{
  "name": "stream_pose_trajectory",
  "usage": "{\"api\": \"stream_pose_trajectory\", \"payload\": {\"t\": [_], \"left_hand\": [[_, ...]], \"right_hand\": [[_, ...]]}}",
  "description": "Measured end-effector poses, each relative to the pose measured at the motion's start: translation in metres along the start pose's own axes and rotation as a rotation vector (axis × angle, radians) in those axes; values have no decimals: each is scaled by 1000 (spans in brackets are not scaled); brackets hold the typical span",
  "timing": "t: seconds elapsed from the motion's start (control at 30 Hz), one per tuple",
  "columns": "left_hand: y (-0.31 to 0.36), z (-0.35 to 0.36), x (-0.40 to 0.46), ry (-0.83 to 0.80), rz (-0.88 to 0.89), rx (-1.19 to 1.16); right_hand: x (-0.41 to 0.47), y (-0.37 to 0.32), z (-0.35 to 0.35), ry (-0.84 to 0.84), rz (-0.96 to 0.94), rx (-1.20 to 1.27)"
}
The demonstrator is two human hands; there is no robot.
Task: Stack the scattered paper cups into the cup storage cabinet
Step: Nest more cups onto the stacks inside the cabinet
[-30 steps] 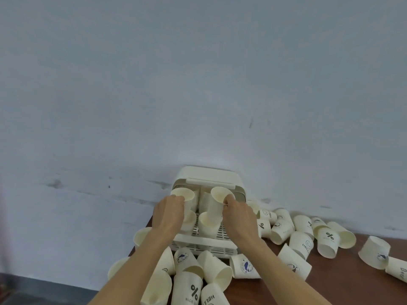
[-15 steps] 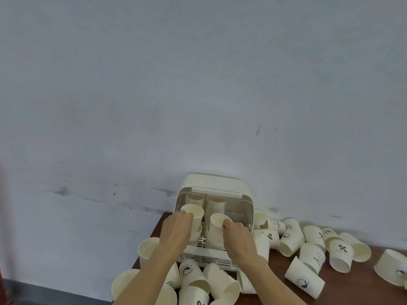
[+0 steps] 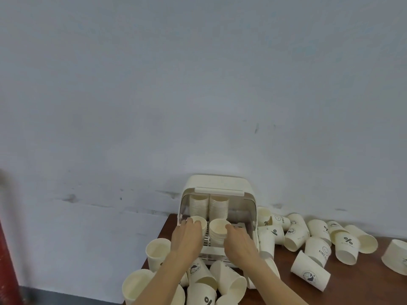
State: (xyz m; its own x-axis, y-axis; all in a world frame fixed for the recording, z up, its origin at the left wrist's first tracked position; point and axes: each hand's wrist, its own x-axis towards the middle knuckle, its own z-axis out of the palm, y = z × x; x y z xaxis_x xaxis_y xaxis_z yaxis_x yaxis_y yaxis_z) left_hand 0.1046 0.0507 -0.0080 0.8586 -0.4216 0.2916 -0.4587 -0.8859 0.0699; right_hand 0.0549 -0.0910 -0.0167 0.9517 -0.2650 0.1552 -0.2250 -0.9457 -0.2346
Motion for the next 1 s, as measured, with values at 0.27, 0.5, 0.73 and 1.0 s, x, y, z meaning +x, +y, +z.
{"api": "stream_pose_trajectory", "payload": {"t": [0.27,0.5,0.73,1.0], "left_hand": [[27,-52,-40,119,150,-74],[70,-86,-75,210,264,-269],[137,-83,-94,209,349,-426],[211,-65,-104,224,331,-577]], "right_hand": [[-45,9,-32,177,1,141],[-105,26,-66,346,33,248],[-153,72,-96,427,84,275],[-210,150,-120,462,180,229]]}}
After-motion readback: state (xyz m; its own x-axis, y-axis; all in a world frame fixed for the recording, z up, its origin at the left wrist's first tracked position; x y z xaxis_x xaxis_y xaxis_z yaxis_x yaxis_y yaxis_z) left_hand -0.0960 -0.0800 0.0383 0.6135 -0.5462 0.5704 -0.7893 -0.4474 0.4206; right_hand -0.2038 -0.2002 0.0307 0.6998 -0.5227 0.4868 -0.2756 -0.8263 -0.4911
